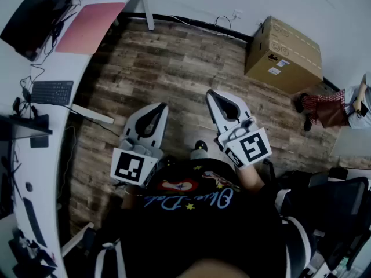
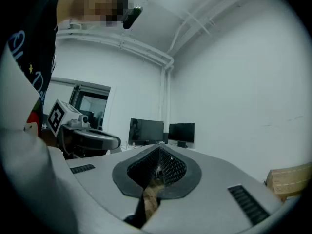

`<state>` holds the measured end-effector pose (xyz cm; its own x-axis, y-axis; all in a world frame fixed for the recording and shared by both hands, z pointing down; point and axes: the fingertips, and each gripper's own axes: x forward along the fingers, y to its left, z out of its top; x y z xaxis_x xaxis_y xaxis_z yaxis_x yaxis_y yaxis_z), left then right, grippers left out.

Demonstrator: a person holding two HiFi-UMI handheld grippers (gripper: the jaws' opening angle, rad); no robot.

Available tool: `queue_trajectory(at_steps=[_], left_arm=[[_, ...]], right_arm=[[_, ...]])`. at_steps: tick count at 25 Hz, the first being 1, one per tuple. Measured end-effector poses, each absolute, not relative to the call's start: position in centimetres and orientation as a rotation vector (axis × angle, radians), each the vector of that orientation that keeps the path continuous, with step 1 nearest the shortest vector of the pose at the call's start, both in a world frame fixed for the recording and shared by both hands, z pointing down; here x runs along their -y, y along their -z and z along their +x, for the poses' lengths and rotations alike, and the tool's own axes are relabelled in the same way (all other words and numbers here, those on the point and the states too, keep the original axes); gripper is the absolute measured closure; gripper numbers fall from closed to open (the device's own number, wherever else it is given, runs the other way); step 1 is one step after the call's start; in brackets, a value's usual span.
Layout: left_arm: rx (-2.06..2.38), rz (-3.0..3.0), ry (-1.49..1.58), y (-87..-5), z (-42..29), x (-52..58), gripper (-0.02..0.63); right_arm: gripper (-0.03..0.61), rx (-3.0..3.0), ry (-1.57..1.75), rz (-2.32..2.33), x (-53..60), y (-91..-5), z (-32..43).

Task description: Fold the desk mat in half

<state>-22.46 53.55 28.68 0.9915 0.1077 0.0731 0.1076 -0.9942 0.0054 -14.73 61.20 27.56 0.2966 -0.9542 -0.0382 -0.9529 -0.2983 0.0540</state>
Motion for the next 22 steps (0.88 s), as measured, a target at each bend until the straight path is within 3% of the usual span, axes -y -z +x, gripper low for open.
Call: queue_trajectory(at_steps=[22], left_arm=[[-0.066, 3.106, -0.178, -29.8, -21.0, -55.2, 0.607]], right_arm=[[0.577, 1.915, 0.07, 2.449, -63.0, -29.0, -12.6]])
